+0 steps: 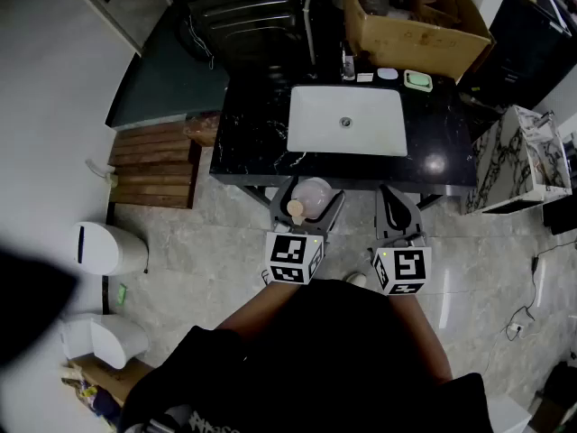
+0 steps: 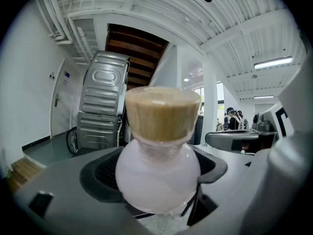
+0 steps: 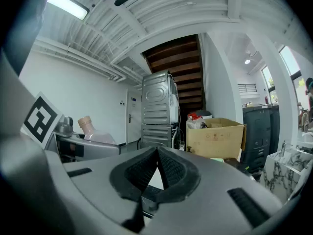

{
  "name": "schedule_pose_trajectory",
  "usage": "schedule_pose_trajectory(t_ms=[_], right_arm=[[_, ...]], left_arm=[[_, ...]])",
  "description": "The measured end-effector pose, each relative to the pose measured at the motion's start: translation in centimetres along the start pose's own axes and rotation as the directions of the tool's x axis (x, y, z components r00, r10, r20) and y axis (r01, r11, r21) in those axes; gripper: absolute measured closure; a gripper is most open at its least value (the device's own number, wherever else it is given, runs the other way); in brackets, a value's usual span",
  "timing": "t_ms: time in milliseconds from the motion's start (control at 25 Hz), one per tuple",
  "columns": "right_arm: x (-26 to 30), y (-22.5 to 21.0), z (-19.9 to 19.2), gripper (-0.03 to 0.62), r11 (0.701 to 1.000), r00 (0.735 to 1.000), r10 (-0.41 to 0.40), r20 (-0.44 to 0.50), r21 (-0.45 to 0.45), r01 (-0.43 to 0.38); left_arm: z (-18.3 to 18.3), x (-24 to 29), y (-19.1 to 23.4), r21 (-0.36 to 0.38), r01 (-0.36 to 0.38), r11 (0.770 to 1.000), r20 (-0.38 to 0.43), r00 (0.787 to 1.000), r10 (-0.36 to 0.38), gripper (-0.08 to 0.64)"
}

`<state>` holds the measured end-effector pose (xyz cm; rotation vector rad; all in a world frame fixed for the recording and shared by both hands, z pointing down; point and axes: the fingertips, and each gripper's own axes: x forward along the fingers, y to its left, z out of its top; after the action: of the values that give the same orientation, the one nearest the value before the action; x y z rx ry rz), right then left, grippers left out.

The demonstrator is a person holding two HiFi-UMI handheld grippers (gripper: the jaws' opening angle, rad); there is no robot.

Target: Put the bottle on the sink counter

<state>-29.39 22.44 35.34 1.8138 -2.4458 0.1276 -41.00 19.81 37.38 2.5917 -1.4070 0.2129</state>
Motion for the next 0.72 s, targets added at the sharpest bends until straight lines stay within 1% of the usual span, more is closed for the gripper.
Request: schedule_pose_trajectory(t_ms=[160,320,440,600,720], right_arm=[[-0.4,-1.0,-0.3,0.555,1.0,1.0,0.012,0.006,0.009,-0.012],[-1.2,-2.7,-0.6,0.554,0.999,1.0,0.0,0.031,0.039,-0.001],[-1.9,-3.8,-1.3,0.553,0.999,1.0,0.004,0.018,0.035,-0.005],[-3.6,-6.1,-2.0,0.553,0.999,1.0,0.004,0.007,0.047,-0.004],[-5.0,-8.0,-2.3,0.554,0.999,1.0,0.001,0.009,0.036,-0.001]], left_arm=[[-0.5,0.8,-1.1,-0.004,0.004,1.0,-0.013,1.0,-0.004,0.14],[-1.0,1.5,-2.4,-0.002,0.002,1.0,-0.029,1.0,-0.002,0.14],[-1.4,2.2,-3.4,-0.001,0.0,1.0,-0.036,0.999,0.0,0.14],[-1.6,3.5,-5.8,0.005,0.004,1.0,-0.044,0.999,-0.004,0.14],[-1.4,4.7,-8.0,0.014,0.013,1.0,-0.036,0.999,-0.012,0.14]])
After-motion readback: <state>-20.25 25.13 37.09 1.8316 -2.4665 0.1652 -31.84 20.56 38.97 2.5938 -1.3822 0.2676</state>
